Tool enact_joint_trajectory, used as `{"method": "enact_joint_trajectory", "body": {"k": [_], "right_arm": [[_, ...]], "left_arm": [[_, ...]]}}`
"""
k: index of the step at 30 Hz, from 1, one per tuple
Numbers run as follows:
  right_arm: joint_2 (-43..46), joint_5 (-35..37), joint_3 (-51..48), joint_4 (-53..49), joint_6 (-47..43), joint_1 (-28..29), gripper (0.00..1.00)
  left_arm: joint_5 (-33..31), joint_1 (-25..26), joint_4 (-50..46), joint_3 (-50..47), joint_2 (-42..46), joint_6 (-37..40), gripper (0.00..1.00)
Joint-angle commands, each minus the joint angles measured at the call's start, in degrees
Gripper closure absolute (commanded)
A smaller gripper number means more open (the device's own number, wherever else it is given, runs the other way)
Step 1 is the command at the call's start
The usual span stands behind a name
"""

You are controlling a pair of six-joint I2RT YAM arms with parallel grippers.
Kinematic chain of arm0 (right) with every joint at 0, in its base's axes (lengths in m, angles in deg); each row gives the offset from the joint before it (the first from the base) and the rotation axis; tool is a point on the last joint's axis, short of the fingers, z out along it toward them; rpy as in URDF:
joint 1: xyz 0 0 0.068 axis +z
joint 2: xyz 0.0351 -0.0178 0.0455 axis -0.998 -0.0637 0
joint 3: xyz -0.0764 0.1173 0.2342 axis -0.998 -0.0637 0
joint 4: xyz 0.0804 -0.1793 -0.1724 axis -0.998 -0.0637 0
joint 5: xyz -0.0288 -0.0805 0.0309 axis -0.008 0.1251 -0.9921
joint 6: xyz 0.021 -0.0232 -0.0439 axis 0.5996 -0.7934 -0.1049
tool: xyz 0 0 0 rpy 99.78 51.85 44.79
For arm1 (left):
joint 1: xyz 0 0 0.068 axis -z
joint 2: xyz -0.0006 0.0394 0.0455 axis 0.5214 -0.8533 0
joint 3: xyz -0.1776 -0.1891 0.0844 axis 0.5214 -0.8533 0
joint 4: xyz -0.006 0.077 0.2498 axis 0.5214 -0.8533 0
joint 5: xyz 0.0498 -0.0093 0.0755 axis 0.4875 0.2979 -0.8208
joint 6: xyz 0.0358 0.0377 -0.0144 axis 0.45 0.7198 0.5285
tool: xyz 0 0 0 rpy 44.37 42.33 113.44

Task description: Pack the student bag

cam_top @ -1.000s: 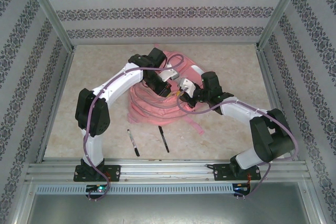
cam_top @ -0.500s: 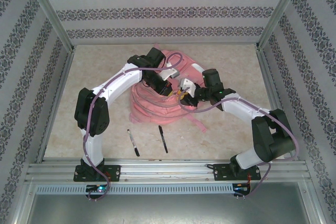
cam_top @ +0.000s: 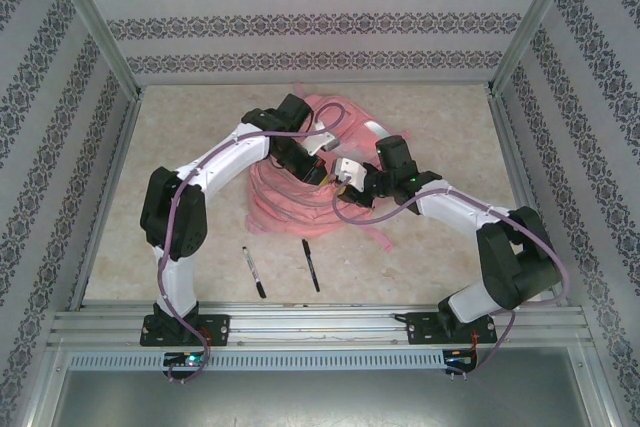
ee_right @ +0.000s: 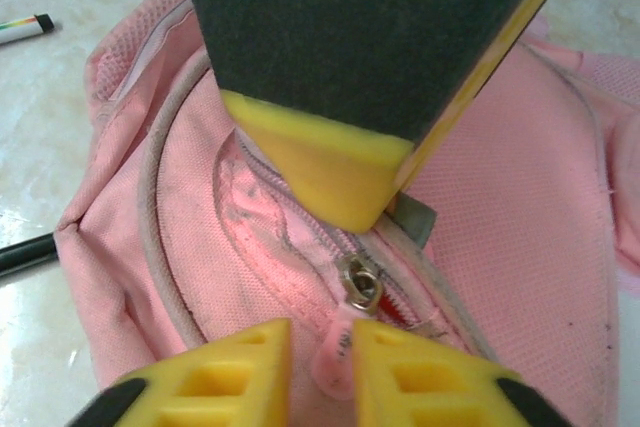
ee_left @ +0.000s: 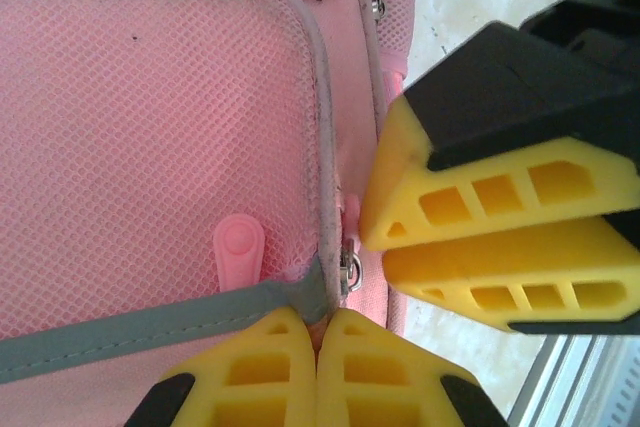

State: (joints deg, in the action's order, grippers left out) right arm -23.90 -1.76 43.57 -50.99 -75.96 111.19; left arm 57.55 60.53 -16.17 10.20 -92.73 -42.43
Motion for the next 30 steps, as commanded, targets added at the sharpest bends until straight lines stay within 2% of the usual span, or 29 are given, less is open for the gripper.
{"method": "enact_joint_trajectory", "body": {"k": [1, 2, 3, 7, 8, 11, 14, 18, 22, 27, 30], "right_arm": [[-0.1, -1.2, -0.4, 0.6, 1.0, 0.1, 0.89], [-0.2, -0.6, -0.6, 1.3, 1.5, 0.0, 0.96], [0.0, -1.7, -1.1, 1.8, 1.8, -0.3, 0.98], [1.8, -10.9, -3.0, 4.0, 3.2, -2.2, 0.99], [1.8, -12.9, -3.0, 3.9, 3.4, -2.7, 0.98], [2.0, -16.3, -2.4, 3.5, 5.2, -4.5, 0.88], [2.2, -8.4, -3.1, 3.5, 4.0, -4.3, 0.69], [2.4, -5.5, -4.1, 5.2, 4.2, -5.0, 0.59], [0.9, -3.4, -2.3, 1.8, 1.8, -3.4, 0.59], [-0.8, 3.6, -1.5, 2.0, 1.8, -0.3, 0.61], [-1.3, 3.5, -0.5, 1.8, 2.8, 0.2, 0.67]], "left_arm": [[5.5, -0.8, 8.9, -0.7, 4.5, -2.4, 1.00], [5.4, -0.9, 9.6, -1.5, 4.9, -2.7, 1.00], [5.1, -0.8, 10.4, -2.4, 5.2, -3.1, 1.00], [4.5, -1.2, 12.7, -5.3, 6.1, -4.8, 1.00], [4.4, -1.2, 13.0, -5.7, 6.2, -5.3, 1.00], [4.4, -1.3, 14.6, -7.2, 6.9, -6.9, 1.00], [5.2, -1.3, 17.0, -8.8, 7.7, -8.2, 1.00], [6.0, -1.3, 18.5, -9.8, 8.5, -8.5, 1.00], [5.9, -1.3, 19.4, -10.2, 8.8, -9.7, 1.00], [6.0, -1.2, 20.3, -11.1, 9.1, -10.7, 1.00], [5.9, -1.2, 22.5, -12.9, 9.8, -11.8, 1.00]]}}
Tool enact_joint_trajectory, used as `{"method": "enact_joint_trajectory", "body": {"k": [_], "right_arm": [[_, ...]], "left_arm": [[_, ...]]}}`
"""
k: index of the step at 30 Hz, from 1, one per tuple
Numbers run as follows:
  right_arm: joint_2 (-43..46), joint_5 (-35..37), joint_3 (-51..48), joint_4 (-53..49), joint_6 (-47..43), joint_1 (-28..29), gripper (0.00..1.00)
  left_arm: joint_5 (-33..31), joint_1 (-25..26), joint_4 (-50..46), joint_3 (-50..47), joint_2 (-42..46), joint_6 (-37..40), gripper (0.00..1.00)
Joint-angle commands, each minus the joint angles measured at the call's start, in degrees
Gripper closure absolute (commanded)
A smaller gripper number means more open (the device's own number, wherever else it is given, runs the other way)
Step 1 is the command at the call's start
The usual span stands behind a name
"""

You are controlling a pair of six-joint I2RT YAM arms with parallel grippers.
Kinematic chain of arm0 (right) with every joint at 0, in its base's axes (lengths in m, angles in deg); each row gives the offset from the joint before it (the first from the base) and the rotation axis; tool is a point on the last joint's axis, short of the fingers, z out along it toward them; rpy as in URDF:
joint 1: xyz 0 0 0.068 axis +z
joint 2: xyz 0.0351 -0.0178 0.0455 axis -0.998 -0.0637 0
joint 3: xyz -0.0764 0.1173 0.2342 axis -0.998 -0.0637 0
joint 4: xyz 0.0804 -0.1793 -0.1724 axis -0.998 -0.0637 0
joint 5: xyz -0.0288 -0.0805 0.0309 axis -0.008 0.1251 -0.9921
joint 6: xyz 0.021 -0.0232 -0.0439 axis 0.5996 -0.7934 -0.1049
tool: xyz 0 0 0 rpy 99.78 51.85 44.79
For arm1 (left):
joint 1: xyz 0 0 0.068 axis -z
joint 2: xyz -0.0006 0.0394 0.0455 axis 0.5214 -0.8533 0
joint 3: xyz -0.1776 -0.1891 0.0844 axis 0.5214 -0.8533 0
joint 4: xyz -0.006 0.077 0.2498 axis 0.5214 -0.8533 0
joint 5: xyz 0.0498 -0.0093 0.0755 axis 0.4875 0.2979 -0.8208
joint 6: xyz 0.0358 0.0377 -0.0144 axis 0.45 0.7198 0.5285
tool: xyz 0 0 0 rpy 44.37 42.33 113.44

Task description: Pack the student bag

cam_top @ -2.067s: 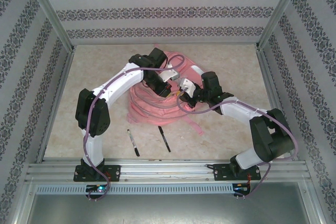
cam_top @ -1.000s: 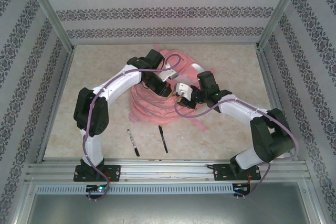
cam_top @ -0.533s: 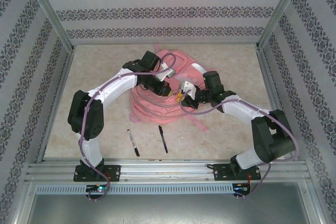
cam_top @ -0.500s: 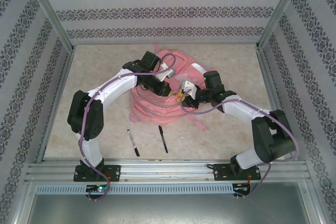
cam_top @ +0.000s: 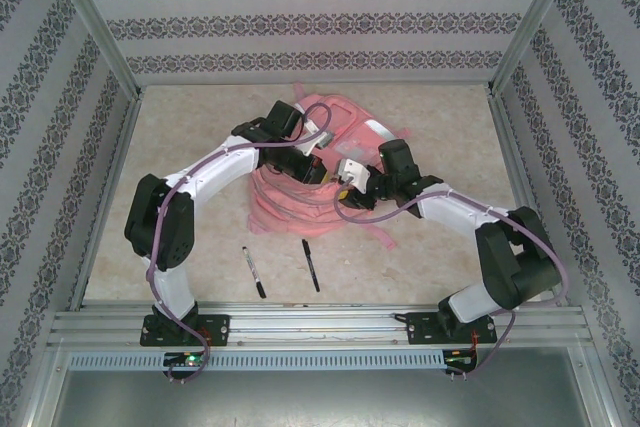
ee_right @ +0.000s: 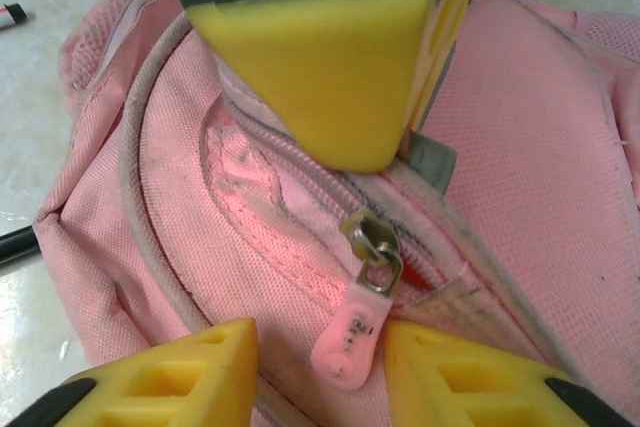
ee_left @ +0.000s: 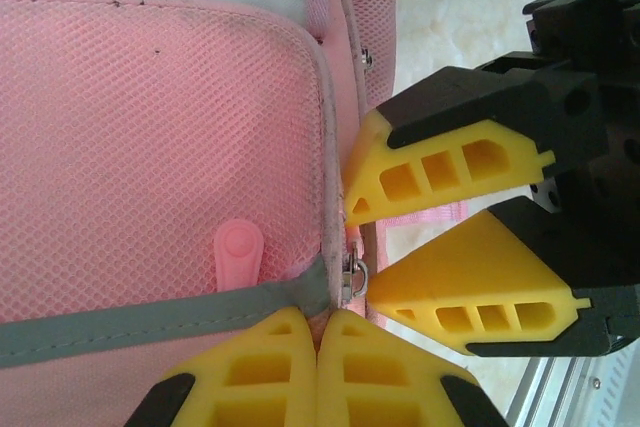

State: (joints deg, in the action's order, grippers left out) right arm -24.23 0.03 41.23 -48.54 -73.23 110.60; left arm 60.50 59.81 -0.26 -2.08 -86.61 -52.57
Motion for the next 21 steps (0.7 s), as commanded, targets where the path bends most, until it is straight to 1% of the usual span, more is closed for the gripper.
{"method": "enact_joint_trajectory", "body": {"k": [1, 3, 6, 7, 9, 12, 13, 14, 15, 17, 21], "right_arm": [[-0.8, 0.8, 1.7, 0.0, 1.0, 0.8, 0.71], [-0.3, -1.2, 1.3, 1.1, 2.0, 0.7, 0.84], [0.9, -6.3, 1.4, 1.1, 4.7, -0.2, 0.97], [1.4, -7.3, 1.3, 1.0, 6.0, -0.3, 1.00], [2.2, -10.0, 2.0, -0.4, 9.8, -0.2, 1.00], [1.5, -13.2, 5.6, -7.3, 22.6, 1.0, 1.00], [1.6, -14.8, 5.0, -7.0, 26.3, 1.8, 1.00], [1.7, -15.2, 3.1, -4.7, 31.0, 2.9, 1.00], [2.0, -14.0, 0.7, -1.2, 35.6, 4.3, 1.00], [1.7, -12.0, -2.7, 4.5, 40.3, 6.9, 1.00], [-0.4, -7.3, -5.4, 11.9, 47.6, 11.1, 1.00]], "left_arm": [[3.0, -0.5, 7.0, -1.0, 3.7, -1.8, 1.00], [2.5, -0.5, 7.1, -1.1, 3.5, -1.6, 1.00], [0.4, -0.5, 6.9, -0.8, 3.0, -2.1, 1.00], [-0.1, -0.6, 6.8, -0.6, 2.8, -2.4, 1.00], [-1.2, -0.5, 6.2, 0.4, 2.0, -3.0, 1.00], [-2.9, -0.5, 4.3, 2.6, 0.7, -4.4, 1.00], [-3.2, -0.6, 4.0, 3.0, 0.5, -5.1, 1.00], [-3.1, -0.5, 4.0, 3.3, 0.5, -6.0, 1.00], [-2.9, -0.5, 4.3, 3.2, 0.3, -7.1, 1.00], [-2.4, -0.5, 5.4, 2.6, 0.4, -9.2, 1.00], [-1.1, -0.5, 8.2, 2.2, 0.0, -13.7, 1.00]]}}
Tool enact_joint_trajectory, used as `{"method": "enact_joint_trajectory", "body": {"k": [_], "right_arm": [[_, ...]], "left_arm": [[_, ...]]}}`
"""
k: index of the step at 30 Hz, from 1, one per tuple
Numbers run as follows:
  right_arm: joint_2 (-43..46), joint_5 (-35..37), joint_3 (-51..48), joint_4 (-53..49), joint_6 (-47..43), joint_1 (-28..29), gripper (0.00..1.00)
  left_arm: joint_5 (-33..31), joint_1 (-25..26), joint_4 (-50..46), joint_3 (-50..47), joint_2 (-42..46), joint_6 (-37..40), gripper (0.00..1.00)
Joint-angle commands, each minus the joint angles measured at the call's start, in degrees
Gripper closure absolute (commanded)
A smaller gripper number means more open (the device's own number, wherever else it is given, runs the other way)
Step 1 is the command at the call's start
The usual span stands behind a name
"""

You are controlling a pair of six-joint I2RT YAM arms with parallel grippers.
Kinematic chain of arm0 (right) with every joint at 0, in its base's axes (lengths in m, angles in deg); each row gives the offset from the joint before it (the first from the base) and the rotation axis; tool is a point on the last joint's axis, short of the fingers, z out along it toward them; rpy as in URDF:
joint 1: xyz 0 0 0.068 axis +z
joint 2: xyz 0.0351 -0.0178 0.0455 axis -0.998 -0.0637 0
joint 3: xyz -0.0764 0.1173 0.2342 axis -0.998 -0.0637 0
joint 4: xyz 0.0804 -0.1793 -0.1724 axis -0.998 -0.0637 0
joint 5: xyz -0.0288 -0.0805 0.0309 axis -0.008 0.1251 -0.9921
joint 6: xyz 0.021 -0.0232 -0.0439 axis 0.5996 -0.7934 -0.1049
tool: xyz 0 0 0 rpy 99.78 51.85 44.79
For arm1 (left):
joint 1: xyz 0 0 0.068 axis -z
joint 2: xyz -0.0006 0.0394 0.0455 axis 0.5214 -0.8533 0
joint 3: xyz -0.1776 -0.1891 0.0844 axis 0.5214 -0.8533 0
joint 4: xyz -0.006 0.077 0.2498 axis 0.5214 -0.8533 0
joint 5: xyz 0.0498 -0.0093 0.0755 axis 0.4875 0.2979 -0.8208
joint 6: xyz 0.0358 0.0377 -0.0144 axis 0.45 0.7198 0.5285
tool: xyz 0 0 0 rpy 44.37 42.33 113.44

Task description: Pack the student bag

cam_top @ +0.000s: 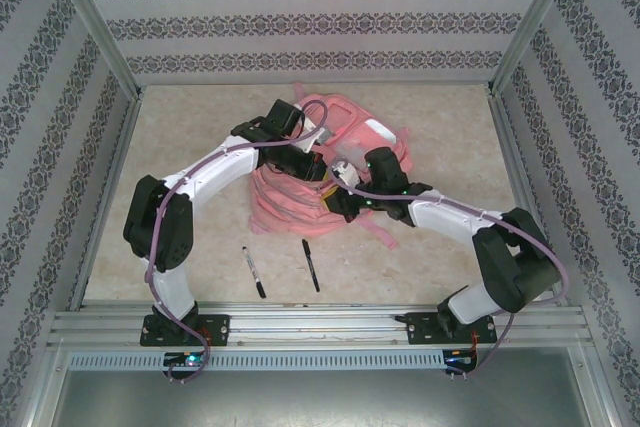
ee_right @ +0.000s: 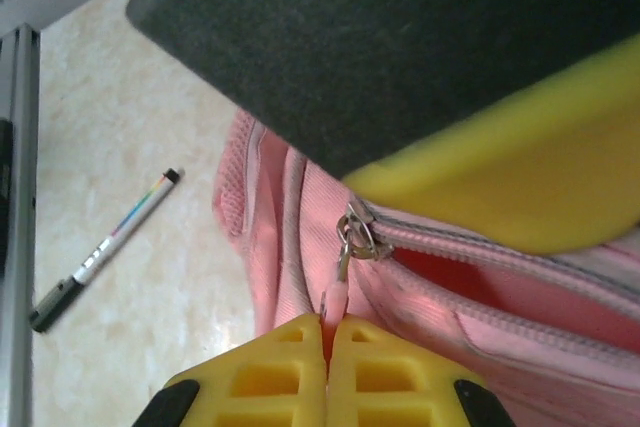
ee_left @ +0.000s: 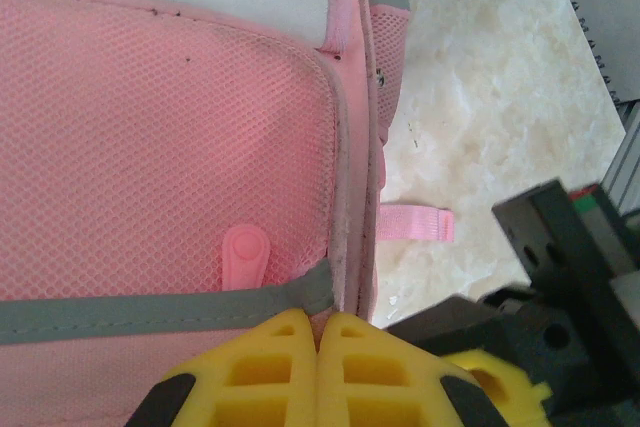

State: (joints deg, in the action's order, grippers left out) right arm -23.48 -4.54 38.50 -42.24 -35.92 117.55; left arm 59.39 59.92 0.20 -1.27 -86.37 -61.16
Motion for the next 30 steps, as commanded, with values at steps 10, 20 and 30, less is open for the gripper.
{"method": "enact_joint_trajectory", "body": {"k": [10, 20, 30], "right_arm": [[-4.8, 14.8, -12.9, 40.6, 40.9, 9.1, 0.71], [10.0, 15.8, -16.4, 23.2, 74.1, 4.1, 0.62], [14.9, 22.3, -9.0, 4.3, 84.7, -3.3, 0.60]], "left_arm": [[1.4, -0.7, 10.5, 1.2, -2.3, -8.7, 1.00], [3.6, -0.8, 12.9, 1.0, -2.6, -9.6, 1.00], [5.4, -0.7, 12.8, 0.7, -3.2, -8.2, 1.00]]}}
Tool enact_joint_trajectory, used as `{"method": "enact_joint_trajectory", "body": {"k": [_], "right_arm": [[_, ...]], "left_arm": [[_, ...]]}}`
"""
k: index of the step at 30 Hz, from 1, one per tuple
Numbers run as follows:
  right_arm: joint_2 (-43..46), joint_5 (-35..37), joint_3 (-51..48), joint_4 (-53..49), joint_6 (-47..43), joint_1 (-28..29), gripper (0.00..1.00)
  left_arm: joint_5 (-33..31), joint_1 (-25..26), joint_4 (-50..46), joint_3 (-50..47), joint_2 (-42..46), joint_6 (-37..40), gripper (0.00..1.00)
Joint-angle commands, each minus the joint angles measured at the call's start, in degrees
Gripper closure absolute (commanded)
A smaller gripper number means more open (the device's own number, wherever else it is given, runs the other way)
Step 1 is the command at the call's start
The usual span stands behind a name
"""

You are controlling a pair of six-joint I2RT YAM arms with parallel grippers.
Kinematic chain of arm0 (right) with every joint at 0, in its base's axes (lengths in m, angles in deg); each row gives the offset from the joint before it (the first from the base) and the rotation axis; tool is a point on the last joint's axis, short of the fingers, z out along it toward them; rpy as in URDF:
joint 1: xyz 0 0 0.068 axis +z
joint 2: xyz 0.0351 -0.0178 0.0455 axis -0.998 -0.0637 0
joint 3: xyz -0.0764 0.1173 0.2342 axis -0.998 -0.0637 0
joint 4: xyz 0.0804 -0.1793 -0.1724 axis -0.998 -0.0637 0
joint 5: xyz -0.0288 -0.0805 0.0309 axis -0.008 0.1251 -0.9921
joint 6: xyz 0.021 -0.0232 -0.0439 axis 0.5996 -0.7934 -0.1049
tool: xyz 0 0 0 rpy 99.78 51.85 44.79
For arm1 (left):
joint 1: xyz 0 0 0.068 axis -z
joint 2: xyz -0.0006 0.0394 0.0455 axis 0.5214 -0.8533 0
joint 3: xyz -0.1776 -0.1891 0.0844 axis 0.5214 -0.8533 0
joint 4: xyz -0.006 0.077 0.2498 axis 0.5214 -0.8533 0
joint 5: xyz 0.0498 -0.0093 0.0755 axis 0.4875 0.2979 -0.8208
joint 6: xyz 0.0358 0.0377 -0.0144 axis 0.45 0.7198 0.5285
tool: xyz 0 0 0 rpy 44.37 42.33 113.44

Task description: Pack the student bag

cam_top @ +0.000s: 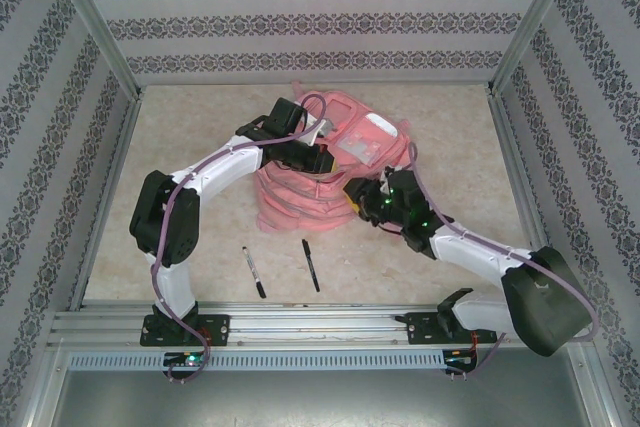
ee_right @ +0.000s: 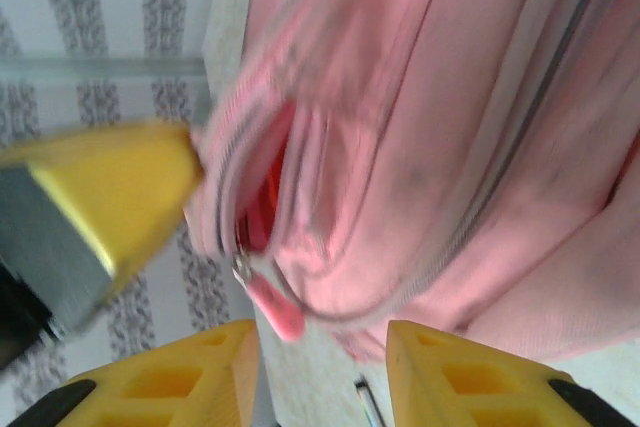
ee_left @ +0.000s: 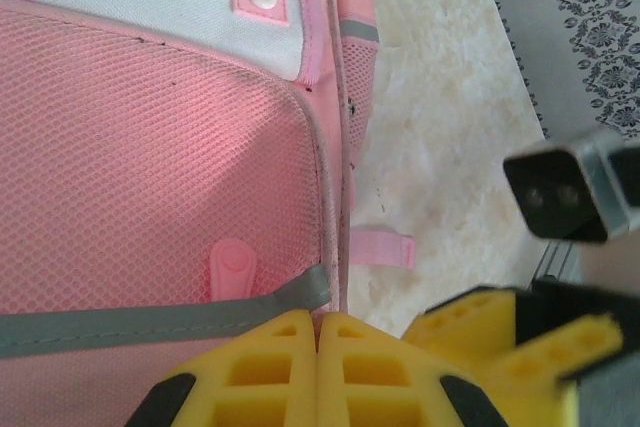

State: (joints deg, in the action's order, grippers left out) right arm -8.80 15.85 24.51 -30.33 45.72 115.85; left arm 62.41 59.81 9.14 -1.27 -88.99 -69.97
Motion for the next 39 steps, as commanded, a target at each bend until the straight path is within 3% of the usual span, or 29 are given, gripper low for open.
{"method": "enact_joint_trajectory", "body": {"k": [1, 6, 10, 15, 17, 20, 22, 23, 26, 27, 31, 33, 39], "right_arm": [[-0.3, 2.0, 6.1, -9.1, 3.5, -2.4, 0.59], [-5.9, 0.7, 11.6, -10.5, 6.2, -4.4, 0.56], [-11.4, -4.3, 16.2, -10.3, 9.9, -3.6, 0.54], [-16.2, -4.2, 19.6, -10.9, 11.1, -1.6, 0.55], [-17.5, -4.3, 20.7, -11.7, 10.5, -1.8, 0.60], [-18.6, -3.6, 21.0, -12.0, 9.9, -2.7, 0.84], [-19.3, -4.2, 21.5, -11.9, 9.4, -3.3, 0.93], [-19.7, -4.9, 21.7, -11.9, 9.4, -3.5, 0.97], [-19.2, -4.8, 21.4, -11.3, 9.6, -3.4, 1.00], [-19.0, -4.3, 21.4, -11.4, 9.6, -3.3, 1.00], [-19.0, -4.8, 21.7, -10.9, 10.1, -3.1, 1.00], [-18.7, -4.6, 21.9, -10.8, 9.9, -2.9, 1.00], [-19.1, -5.5, 22.8, -10.8, 8.9, -2.3, 1.00]], "left_arm": [[2.3, -0.7, 4.0, 0.5, -0.5, 0.7, 1.00], [2.4, -0.7, 3.9, 0.6, -0.6, 1.5, 1.00], [2.6, -0.7, 4.8, -0.2, 0.1, 1.5, 1.00], [3.9, -0.7, 4.9, 0.1, -0.5, 2.1, 1.00], [5.2, -0.7, 6.6, -0.7, -0.2, 2.3, 1.00], [6.6, -0.7, 7.3, -1.4, 0.5, 4.8, 1.00], [6.4, -1.0, 6.2, -1.5, 1.4, 6.2, 1.00], [6.0, -1.3, 5.9, -2.1, 2.3, 6.7, 0.97], [-0.8, -2.0, 4.2, -5.3, 6.8, 7.6, 0.55], [-5.0, -2.1, 3.1, -6.9, 9.0, 7.3, 0.51], [-14.9, -1.8, 4.2, -16.6, 17.6, 0.4, 0.50], [-16.1, -1.0, 4.7, -20.0, 19.7, -2.4, 0.50], [-21.3, 3.8, 2.7, -19.4, 17.3, -7.8, 0.44]]}}
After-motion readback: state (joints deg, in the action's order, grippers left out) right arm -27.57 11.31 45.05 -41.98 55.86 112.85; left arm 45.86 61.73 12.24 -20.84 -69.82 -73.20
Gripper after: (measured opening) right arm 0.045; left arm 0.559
